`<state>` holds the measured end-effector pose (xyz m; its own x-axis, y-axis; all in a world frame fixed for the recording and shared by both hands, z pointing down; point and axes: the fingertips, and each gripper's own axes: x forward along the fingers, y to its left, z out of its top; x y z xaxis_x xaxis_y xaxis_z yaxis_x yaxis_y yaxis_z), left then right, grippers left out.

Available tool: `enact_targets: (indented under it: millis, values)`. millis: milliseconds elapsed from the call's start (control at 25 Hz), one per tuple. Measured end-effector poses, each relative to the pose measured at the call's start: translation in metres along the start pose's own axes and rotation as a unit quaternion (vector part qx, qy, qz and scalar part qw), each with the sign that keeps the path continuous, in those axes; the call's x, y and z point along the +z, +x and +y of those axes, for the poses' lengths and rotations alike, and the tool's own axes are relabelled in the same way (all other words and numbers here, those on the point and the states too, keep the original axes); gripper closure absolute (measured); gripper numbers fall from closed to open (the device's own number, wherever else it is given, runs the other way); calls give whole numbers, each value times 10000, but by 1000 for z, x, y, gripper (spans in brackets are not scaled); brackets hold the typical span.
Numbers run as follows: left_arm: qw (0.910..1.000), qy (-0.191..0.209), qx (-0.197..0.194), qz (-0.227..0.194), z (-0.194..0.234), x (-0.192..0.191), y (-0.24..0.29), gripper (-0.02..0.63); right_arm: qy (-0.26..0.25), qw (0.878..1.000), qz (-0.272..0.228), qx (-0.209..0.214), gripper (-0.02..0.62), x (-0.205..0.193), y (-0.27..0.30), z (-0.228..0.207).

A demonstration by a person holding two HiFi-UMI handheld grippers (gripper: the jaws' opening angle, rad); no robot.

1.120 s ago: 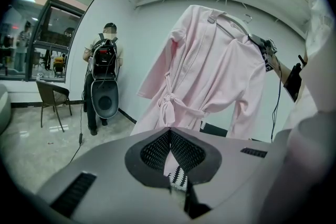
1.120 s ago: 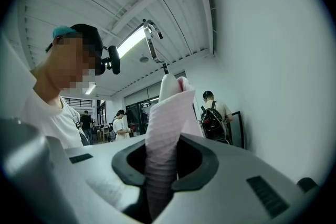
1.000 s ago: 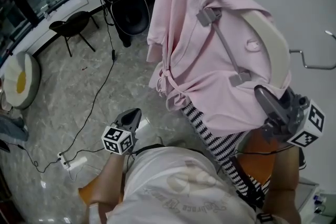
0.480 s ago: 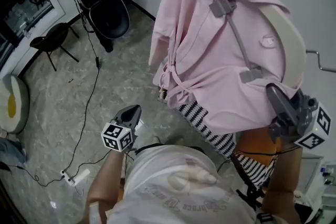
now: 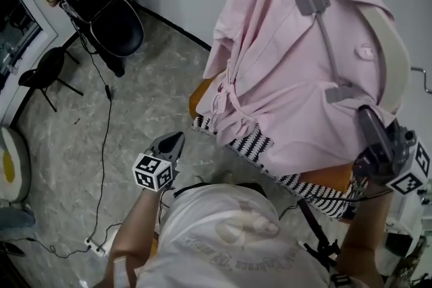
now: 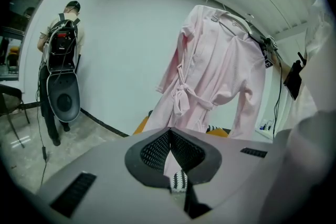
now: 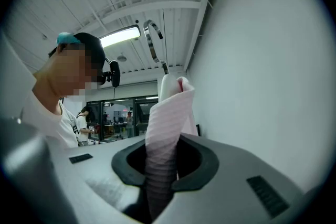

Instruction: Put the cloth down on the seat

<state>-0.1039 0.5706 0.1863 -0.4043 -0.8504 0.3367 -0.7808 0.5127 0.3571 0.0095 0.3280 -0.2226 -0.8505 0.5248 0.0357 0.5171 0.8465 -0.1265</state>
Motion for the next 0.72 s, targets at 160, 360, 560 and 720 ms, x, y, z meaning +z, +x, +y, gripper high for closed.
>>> enact_targets:
  millis: [160, 360, 560, 720]
  values:
    - [9998, 47, -172, 100, 0, 0, 6, 595, -201, 9995, -23, -250, 517, 4, -6, -3]
    - [9992, 109, -300, 231, 4, -5, 12, 595, -274, 9983, -60, -517, 517, 2, -12, -11]
    - [9988, 89, -305, 361, 2, -17, 20, 595, -233, 9973, -126, -684, 517, -4, -28, -24]
    - [9981, 209, -379, 436, -13, -17, 35, 595, -271, 9967, -182, -747, 517, -7, -39, -40]
